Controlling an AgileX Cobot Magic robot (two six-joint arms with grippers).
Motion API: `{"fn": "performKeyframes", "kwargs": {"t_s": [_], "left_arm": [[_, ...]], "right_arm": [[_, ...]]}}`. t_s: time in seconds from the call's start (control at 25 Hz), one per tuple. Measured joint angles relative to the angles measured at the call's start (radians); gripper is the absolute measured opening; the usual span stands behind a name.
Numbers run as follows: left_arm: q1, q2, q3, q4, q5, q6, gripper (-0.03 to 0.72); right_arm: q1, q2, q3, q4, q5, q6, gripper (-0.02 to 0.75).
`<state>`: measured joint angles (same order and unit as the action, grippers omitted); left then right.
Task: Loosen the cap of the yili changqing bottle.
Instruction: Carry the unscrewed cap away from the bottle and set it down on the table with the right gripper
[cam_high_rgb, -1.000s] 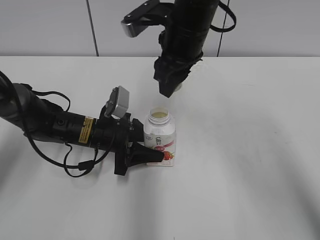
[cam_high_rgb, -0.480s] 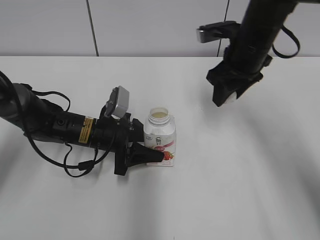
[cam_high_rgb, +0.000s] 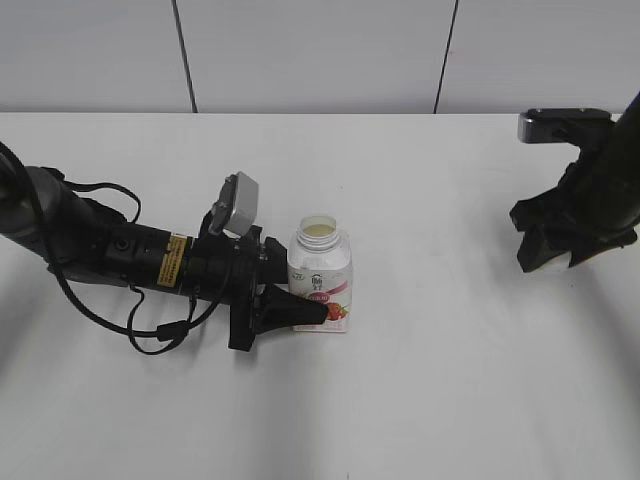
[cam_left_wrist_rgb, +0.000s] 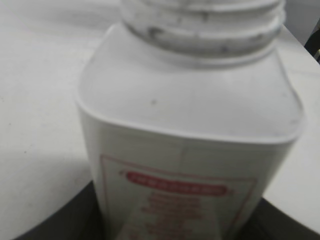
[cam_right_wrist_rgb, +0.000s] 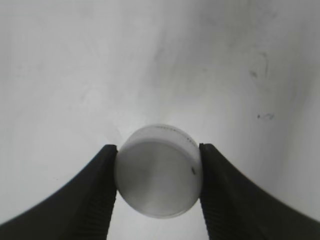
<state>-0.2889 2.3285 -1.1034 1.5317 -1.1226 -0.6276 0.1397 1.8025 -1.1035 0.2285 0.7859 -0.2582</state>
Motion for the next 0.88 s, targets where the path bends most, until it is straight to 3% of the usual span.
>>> {"fn": "performKeyframes", "kwargs": {"t_s": [0.28, 0.88], "left_arm": [[0.000, 0.000, 0.000, 0.000, 0.000, 0.000, 0.377], [0.000, 0.000, 0.000, 0.000, -0.002, -0.005, 0.377]], "right_arm": [[-0.001, -0.003, 0.134, -0.003, -0.147, 0.035, 0.392], [-0.001, 0.097, 0.139, 0.001, -0.245, 0.057, 0.392]]}}
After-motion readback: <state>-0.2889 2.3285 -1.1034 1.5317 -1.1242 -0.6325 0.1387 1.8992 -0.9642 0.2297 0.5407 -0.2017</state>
